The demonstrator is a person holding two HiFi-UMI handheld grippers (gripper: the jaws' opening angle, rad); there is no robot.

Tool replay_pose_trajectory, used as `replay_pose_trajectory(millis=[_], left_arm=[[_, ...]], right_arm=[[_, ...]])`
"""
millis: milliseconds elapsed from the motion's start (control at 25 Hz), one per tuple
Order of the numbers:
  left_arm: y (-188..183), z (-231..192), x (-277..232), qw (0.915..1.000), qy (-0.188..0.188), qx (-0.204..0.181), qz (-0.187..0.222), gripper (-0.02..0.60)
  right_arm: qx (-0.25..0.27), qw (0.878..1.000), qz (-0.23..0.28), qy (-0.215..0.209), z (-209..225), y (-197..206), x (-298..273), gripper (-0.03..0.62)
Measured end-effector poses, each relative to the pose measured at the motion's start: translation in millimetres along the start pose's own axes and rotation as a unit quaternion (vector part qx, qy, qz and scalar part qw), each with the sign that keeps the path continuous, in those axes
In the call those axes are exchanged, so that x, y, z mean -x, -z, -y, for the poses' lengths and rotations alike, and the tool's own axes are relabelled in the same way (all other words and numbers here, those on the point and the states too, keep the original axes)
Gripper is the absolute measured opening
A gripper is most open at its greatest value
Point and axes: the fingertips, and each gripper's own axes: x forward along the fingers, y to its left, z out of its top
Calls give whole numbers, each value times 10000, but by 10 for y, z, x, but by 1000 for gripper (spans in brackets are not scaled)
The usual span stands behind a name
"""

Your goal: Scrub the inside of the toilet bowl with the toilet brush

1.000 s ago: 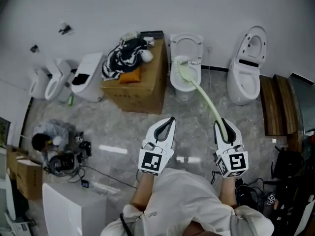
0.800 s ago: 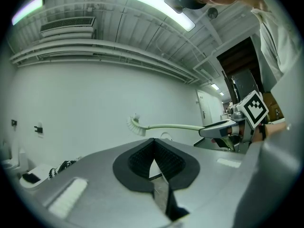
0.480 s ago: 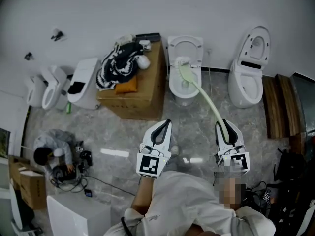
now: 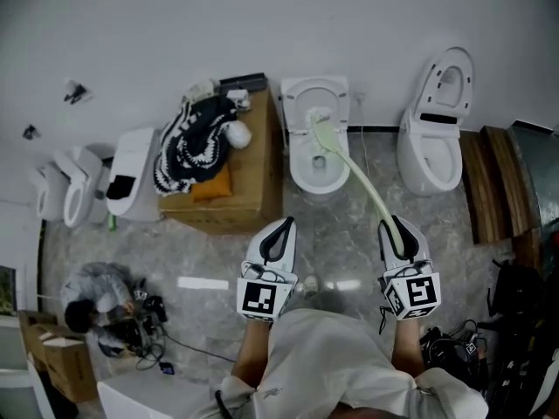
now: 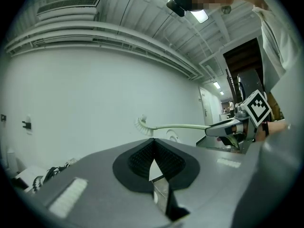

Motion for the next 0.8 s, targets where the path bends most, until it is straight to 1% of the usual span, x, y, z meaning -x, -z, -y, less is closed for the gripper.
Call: replay_pose_trajectory(millis=[120, 400, 520, 800], left_arm=[[89, -174, -221, 9999, 107, 9, -65, 18], [209, -575, -635, 9996, 281, 51, -49, 19], [193, -693, -735, 9993, 346, 102, -18, 19], [314, -886, -933, 9991, 359, 228, -38, 20]], right_arm=[[16, 10000, -44, 74, 57, -16, -258, 92], [25, 9996, -120, 236, 111, 6, -788, 92], [52, 9994, -152, 317, 115, -5, -918, 92], [111, 9989, -303, 348, 125, 67, -1136, 92]])
